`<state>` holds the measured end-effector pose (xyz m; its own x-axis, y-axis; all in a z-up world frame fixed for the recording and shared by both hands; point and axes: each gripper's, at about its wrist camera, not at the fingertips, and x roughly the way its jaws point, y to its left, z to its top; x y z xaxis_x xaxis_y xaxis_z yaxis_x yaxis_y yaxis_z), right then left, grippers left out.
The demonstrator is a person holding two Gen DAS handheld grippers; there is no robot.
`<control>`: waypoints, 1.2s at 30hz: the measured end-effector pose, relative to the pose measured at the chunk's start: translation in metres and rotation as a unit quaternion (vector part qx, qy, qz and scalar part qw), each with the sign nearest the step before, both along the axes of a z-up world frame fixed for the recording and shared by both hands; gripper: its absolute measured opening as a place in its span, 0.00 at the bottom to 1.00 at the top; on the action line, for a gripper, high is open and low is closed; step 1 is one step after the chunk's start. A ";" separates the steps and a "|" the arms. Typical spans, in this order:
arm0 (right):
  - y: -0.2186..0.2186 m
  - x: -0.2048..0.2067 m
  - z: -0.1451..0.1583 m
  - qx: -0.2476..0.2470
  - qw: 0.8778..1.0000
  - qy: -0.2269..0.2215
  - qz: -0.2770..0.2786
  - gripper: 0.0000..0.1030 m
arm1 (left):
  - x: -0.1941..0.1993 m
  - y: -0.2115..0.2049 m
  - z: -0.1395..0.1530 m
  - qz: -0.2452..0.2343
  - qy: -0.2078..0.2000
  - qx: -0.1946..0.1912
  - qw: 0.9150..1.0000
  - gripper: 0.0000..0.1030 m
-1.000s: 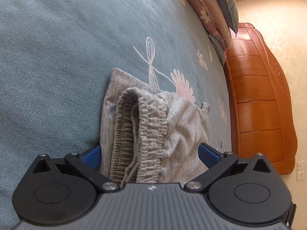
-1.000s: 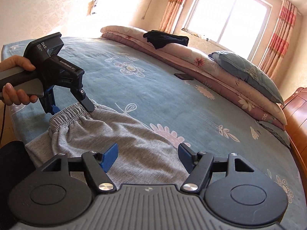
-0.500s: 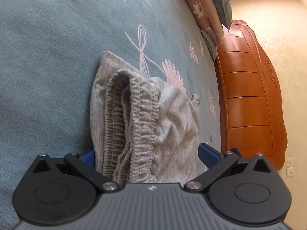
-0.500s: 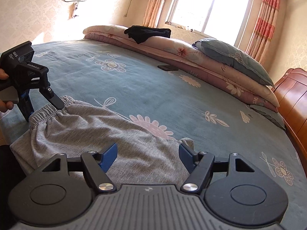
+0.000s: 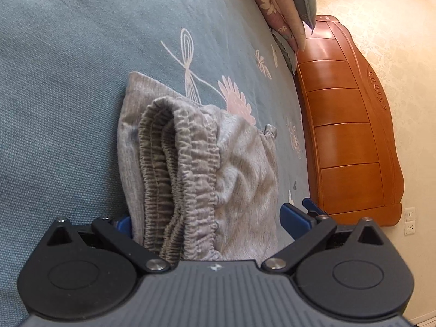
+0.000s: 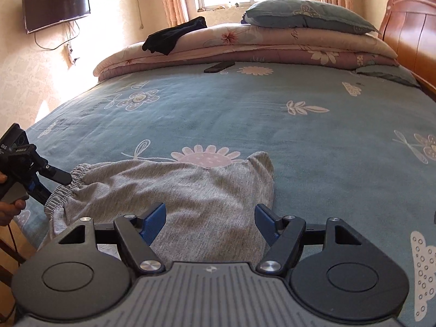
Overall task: Fold clothes
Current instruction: 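Close the left tool on the ribbed elastic waistband, then close the right tool on the pants edge while the left tool holds the waistband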
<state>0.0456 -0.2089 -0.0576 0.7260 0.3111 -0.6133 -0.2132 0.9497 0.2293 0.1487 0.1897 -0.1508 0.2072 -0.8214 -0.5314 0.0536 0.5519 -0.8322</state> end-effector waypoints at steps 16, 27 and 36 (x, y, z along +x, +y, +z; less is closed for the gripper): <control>-0.057 0.037 -0.046 0.152 0.983 0.102 -0.033 0.78 | -0.004 0.004 0.005 0.021 -0.006 0.085 0.996 0.42; -0.083 0.089 -0.082 0.312 0.934 0.175 -0.011 0.87 | 0.005 0.005 -0.003 0.025 -0.003 0.085 0.996 0.42; -0.078 0.097 -0.080 0.314 0.927 0.203 0.022 0.89 | 0.003 0.007 -0.005 0.029 -0.004 0.080 0.996 0.43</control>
